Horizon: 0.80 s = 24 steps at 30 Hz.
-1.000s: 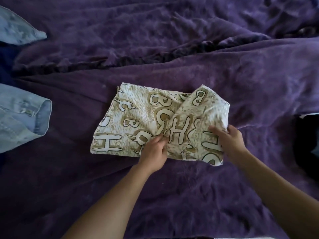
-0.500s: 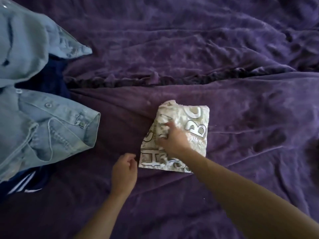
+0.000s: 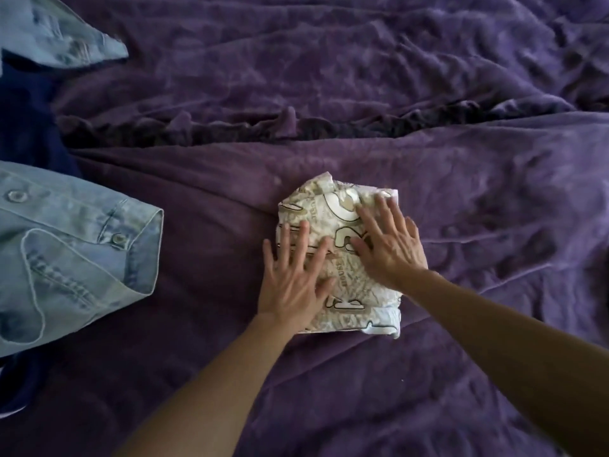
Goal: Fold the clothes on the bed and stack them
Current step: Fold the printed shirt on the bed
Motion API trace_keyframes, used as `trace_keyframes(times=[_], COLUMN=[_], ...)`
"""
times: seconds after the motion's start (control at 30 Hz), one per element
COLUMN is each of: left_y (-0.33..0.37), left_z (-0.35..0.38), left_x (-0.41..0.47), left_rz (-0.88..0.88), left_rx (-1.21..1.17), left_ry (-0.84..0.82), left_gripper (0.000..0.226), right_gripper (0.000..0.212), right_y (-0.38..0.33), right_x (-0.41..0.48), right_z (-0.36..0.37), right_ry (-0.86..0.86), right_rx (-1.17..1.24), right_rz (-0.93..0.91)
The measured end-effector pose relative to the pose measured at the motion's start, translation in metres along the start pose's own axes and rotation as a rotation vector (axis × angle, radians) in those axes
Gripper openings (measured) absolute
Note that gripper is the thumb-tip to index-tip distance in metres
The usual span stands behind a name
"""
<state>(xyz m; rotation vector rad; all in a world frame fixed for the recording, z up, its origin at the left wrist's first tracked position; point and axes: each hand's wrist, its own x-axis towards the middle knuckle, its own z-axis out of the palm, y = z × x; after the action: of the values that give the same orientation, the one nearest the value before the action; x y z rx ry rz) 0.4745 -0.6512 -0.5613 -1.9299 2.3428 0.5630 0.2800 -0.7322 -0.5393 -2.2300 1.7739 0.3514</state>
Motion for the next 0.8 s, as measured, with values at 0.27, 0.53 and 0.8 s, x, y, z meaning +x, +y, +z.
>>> trace_keyframes(times=[0.27,0.53,0.8], left_y=[-0.02,-0.017,0.017], left_z=[0.011,-0.055,-0.051], left_x=[0.009,0.116,0.102], left_rz=[0.046,0.02,0.094], left_rx=[0.058,-0.048,0.055], left_ry=[-0.128,-0.015,-0.008], left_gripper=[0.071,0.083,0.04], right_gripper=[0.07,0.085,0.071], right_y=[-0.001,-0.006,-0.025], right_x=[-0.005,-0.054,-0.102], right_z=[0.044,0.021,0.039], right_ry=[-0.067,0.017,0.037], right_rx=[0.051,0.445,0.715], right_rz=[0.07,0.417,0.413])
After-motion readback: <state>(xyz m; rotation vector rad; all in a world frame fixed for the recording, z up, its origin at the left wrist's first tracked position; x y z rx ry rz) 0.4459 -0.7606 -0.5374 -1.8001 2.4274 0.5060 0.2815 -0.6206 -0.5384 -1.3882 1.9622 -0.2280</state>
